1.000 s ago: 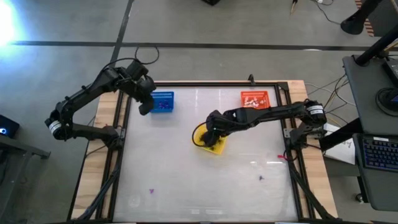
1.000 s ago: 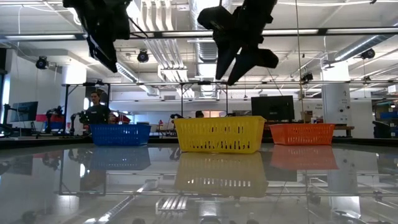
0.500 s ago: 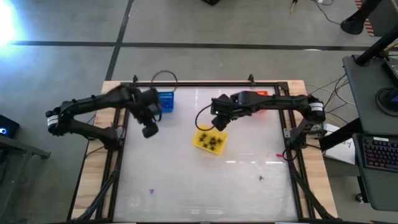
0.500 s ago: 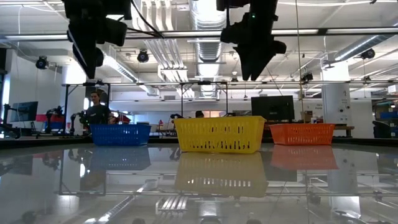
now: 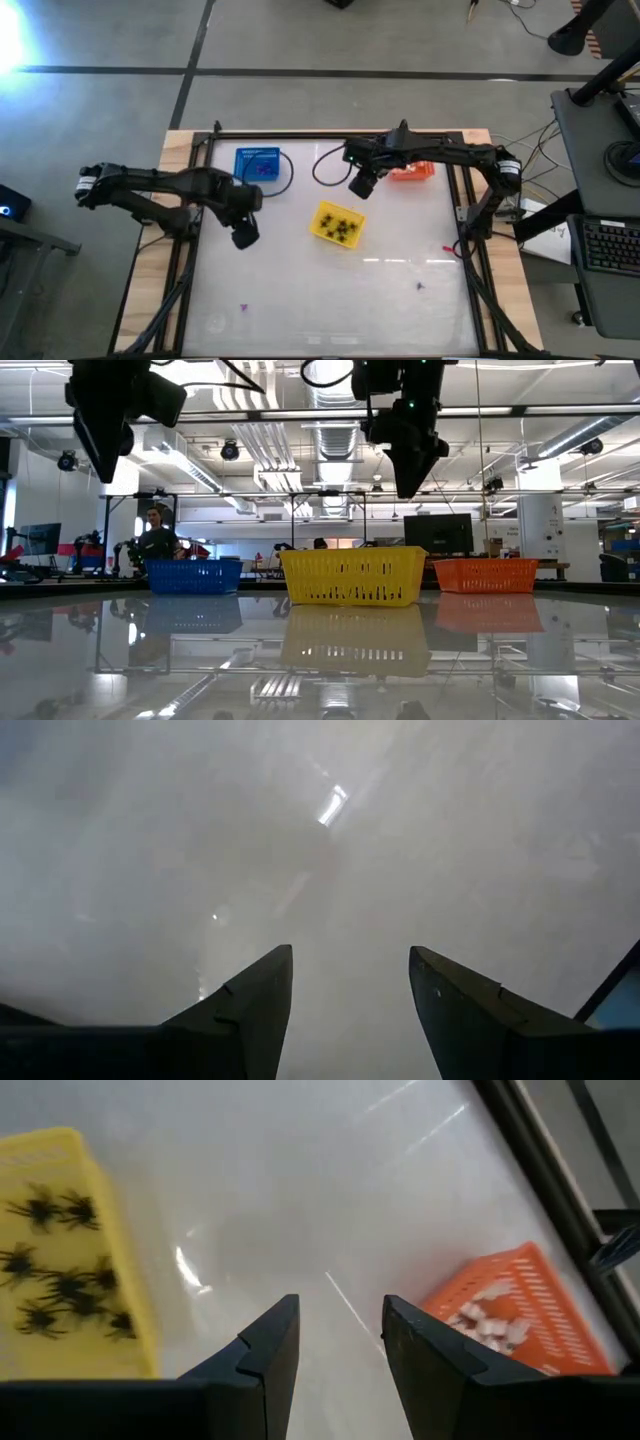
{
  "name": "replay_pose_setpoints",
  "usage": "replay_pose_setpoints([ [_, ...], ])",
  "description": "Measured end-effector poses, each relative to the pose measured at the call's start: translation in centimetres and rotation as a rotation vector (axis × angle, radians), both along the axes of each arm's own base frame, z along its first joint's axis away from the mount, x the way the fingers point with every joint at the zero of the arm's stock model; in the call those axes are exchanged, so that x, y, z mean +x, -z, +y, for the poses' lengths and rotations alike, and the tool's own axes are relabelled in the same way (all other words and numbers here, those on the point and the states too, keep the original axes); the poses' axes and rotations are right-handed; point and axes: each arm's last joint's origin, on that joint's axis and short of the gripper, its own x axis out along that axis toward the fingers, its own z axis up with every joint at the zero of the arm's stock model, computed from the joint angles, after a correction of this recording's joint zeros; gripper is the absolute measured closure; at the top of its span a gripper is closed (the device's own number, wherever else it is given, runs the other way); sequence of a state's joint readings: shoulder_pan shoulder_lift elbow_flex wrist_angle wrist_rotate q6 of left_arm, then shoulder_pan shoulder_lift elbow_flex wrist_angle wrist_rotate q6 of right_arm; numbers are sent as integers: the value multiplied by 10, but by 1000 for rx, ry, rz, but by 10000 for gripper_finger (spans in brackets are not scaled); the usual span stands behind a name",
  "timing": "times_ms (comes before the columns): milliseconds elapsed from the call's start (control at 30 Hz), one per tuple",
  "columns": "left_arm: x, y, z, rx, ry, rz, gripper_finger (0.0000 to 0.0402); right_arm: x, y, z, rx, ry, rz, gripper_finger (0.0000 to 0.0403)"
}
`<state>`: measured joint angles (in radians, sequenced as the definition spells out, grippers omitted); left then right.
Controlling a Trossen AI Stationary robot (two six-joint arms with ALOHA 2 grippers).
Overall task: Sort Halloween decoration
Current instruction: Put the purple witch hat toy into the blue bin
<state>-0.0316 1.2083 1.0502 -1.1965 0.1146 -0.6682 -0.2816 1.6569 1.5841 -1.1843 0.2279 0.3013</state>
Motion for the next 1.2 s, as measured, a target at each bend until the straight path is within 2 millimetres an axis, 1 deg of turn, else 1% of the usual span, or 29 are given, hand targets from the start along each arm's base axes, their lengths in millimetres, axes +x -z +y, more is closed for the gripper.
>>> replay_pose_setpoints([
  [167,-2,7,-19,-33,-82,35,217,-7,0,-19,14,-26,15,264],
  [300,-3,19,-38,-69,-137,33,217,-11,1,-30,79,-69,0,268],
  [433,-4,31,-56,-117,-194,14,217,-14,0,-38,81,-86,5,268],
  [633,-11,50,-79,-139,-262,78,217,-16,1,-41,76,-107,13,268],
  [733,-9,57,-93,-163,-279,81,217,-16,1,-41,74,-129,19,270],
  [867,-2,66,-113,-179,-279,89,217,-16,1,-42,72,-136,22,270],
  [1000,4,76,-132,-142,-254,139,217,-16,1,-42,71,-140,23,271],
  [1200,21,89,-159,-125,-205,178,217,-17,1,-42,73,-150,32,271],
])
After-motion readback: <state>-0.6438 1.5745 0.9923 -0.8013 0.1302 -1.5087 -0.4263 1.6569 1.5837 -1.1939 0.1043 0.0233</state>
